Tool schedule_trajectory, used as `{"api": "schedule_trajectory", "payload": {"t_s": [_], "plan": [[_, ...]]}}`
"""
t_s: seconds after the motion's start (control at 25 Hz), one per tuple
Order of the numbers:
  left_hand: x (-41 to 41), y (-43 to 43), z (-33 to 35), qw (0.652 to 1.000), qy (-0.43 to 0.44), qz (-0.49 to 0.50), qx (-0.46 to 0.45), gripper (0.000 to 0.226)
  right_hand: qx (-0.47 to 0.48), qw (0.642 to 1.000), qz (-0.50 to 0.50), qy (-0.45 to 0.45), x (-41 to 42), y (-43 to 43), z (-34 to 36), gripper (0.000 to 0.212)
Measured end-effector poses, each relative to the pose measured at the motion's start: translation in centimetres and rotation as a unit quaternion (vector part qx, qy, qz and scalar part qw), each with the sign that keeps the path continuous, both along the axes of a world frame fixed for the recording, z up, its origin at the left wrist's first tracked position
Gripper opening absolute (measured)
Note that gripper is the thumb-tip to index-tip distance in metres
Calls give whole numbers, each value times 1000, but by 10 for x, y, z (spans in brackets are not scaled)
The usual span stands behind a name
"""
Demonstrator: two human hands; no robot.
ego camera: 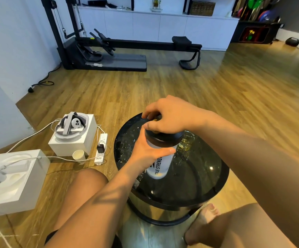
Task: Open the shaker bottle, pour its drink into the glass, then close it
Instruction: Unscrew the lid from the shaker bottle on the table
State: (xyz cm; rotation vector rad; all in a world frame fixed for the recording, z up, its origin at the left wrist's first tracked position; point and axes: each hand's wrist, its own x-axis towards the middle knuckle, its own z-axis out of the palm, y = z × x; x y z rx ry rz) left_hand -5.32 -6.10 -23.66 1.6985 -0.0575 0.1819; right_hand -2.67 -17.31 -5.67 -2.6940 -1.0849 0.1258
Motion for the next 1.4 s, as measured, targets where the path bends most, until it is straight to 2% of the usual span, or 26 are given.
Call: {"api": "schedule_trajectory", "payload": {"t_s": [0.12, 0.2, 0.24, 0.32, 0.4, 0.48, 0.6, 0.68, 0.72, 0.76, 0.8, 0.88, 0.92, 0.96, 1.12, 1.2, 1.28, 1.32, 1.4], "plan": [[0, -1, 1, 1000, -3, 0, -1, 97, 85, 995, 8, 59, -2, -3, 2, 24], [0, 0, 1, 1000, -10, -5, -3, 94, 135, 990, -1, 37, -1, -5, 2, 39], [0, 0, 1, 1000, -10, -8, -6, 95, 122, 992, -21, -4, 1, -5, 1, 54], [0, 0, 1, 1000, -5, -14, -13, 100, -7, 992, -99, -79, 1, -4, -6, 74], [0, 0, 1, 1000, -2, -16, -14, 97, -73, 981, -171, -60, 3, -1, -9, 77], [0, 1, 0, 1000, 5, -9, -8, 89, -46, 988, -149, -2, 2, 2, -5, 69], [-2, 0, 2, 1000, 11, -7, -2, 90, -5, 997, -30, 66, -1, 2, -2, 68], [-2, 0, 2, 1000, 8, -3, 0, 96, 102, 988, -9, 119, -3, 0, -2, 62], [-3, 0, 3, 1000, 8, 0, 1, 95, 155, 981, -16, 117, -2, -1, -4, 57], [-3, 0, 3, 1000, 7, -1, 0, 93, 177, 980, -29, 85, 0, -1, -7, 52], [-3, -1, 3, 1000, 8, -2, -1, 91, 147, 987, -48, 36, 3, -2, -10, 49], [-2, 0, 1, 1000, 12, -5, -3, 91, 5, 995, -91, -41, 6, -2, -15, 53], [-1, 1, 0, 1000, 13, -9, -5, 91, -39, 993, -100, -51, 6, -2, -17, 55], [-1, 1, 0, 1000, 15, -11, -7, 92, -36, 994, -91, -43, 6, -2, -18, 54], [-3, -2, 4, 999, 22, -7, -22, 95, 97, 994, 1, 56, -8, 9, -17, 47], [-3, -2, 3, 999, 15, -3, -29, 89, 140, 988, 34, 52, -17, 15, -19, 41], [-3, -2, 5, 999, 20, -5, -30, 92, 192, 981, 26, -8, -16, 15, -19, 38], [-3, -2, 6, 999, 23, -3, -24, 92, 183, 981, -4, -57, -11, 11, -17, 40], [-2, -1, 2, 1000, 16, -6, -22, 91, 54, 985, -111, -124, -1, 3, -14, 48]]}}
